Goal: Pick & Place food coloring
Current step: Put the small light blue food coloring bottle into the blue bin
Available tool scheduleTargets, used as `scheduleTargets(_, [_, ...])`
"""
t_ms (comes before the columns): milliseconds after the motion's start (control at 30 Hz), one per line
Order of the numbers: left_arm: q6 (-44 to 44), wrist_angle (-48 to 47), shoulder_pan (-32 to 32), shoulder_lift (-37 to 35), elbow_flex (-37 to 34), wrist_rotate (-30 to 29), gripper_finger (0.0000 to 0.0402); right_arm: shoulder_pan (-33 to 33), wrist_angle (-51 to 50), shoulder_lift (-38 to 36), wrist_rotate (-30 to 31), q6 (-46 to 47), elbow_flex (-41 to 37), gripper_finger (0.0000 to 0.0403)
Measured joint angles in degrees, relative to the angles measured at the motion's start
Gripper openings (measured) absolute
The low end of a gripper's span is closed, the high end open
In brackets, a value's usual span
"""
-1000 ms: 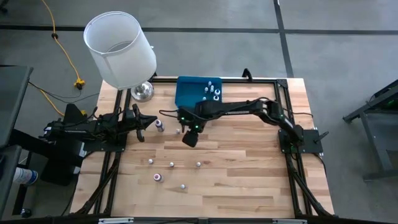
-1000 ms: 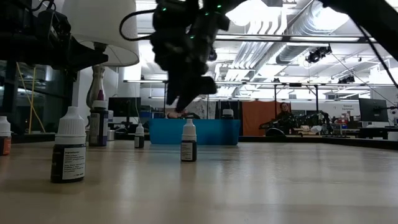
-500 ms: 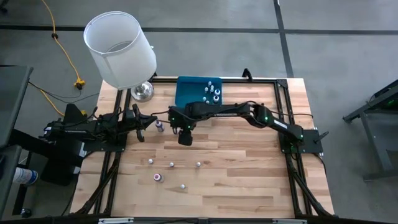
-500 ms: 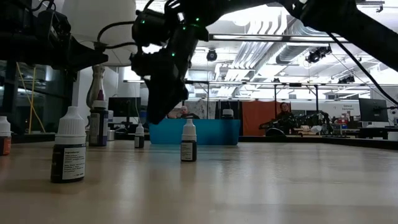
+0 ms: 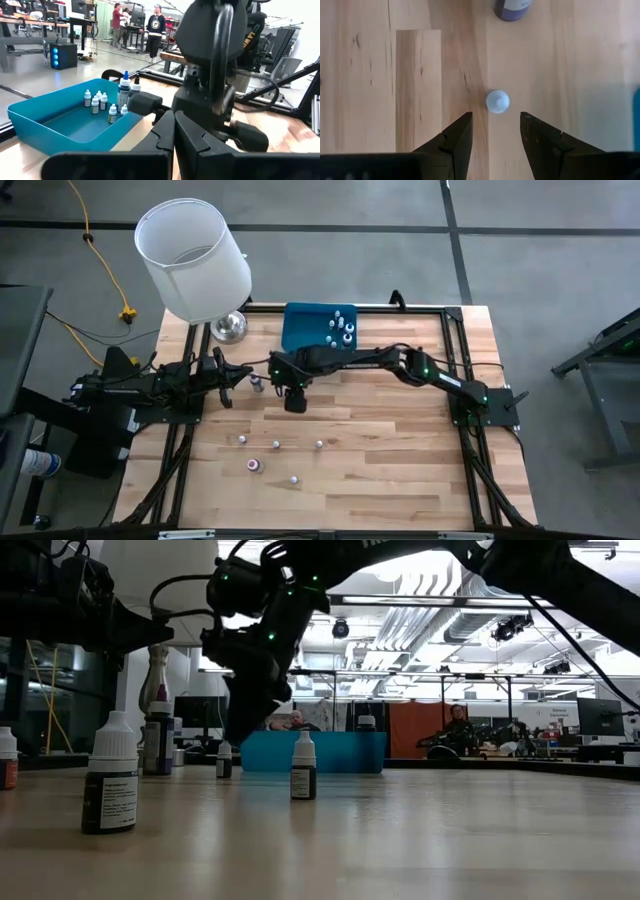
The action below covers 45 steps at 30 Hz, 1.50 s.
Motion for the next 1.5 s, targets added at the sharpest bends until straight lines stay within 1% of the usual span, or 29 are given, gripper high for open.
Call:
scheduleTargets(200, [0.00, 0.00, 0.00, 0.02, 0.00, 0.02, 0.0000, -0.05, 1.63, 0.72, -1.64, 0.63, -0.02, 0.0154])
scheduleTargets(367, [0.00, 0.00, 0.01, 0.02, 0.01, 0.01, 0.0000, -0.20, 2.23, 0.78, 0.00, 0.02, -0.02, 0.0154])
scheduleTargets(467, [0.00, 0.00, 0.01, 0.02, 0.01, 0.02, 0.0000, -0.63, 2.20, 0.78, -0.59, 0.04, -0.05, 0.0154])
scheduleTargets(733, [0.00, 0.00, 0.01, 0.01, 0.01, 0.02, 0.0000, -0.79, 6.03, 0.78, -2.44, 0.02, -2.48, 0.0154])
scheduleTargets(1367, [0.00, 0.00, 0.02, 0.02, 0.00, 0.02, 0.0000, -0.81, 6.71, 1.29, -2.75, 0.00, -2.73, 0.0153])
scheduleTargets(1500, [0.00, 0.00, 0.02, 0.02, 0.01, 0.02, 0.0000, -0.79, 6.96, 2.06, -3.01, 0.04, -2.73, 0.0144])
